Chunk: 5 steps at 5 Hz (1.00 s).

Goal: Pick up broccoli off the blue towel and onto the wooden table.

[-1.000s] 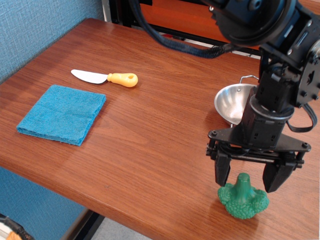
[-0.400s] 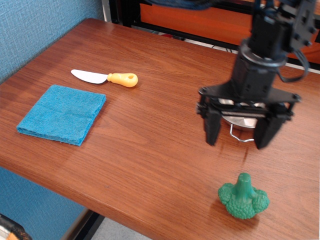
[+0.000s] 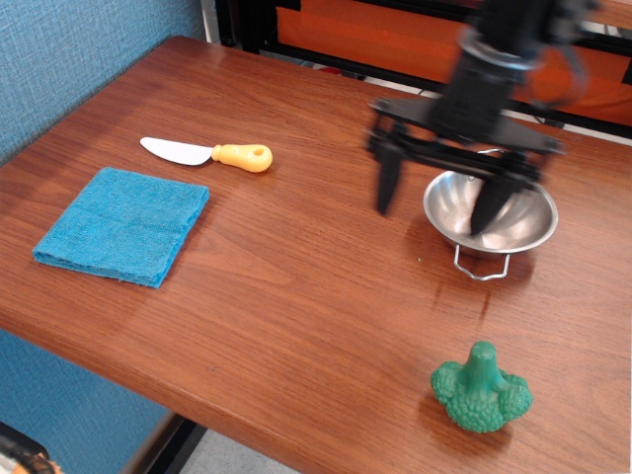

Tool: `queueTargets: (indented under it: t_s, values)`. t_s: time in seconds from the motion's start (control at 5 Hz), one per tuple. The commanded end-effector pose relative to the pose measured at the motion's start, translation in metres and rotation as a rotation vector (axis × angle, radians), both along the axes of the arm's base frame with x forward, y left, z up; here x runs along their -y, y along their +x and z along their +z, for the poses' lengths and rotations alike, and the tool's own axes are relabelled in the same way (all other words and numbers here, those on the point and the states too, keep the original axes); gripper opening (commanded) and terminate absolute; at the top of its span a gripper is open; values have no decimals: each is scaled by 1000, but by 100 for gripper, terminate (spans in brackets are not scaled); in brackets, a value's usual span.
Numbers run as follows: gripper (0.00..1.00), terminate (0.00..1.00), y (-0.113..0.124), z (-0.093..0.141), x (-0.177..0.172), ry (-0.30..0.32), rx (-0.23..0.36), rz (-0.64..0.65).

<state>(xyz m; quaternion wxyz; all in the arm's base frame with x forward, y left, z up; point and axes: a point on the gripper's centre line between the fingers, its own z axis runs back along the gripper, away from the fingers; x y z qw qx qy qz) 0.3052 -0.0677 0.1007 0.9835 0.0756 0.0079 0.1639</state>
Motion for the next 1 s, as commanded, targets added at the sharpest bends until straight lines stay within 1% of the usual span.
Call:
queueTargets:
  t_s: [0.0,0.2,0.4,0.6,0.8]
  values:
    - [100,0,23,28,-94,-21,49,87]
    - [100,0,41,23,-117,-31,52,100]
    - [100,0,55,17,-131,-35,69,114]
    - [100,0,55,17,-131,-35,69,114]
    - [100,100,55,17,-131,-35,69,114]
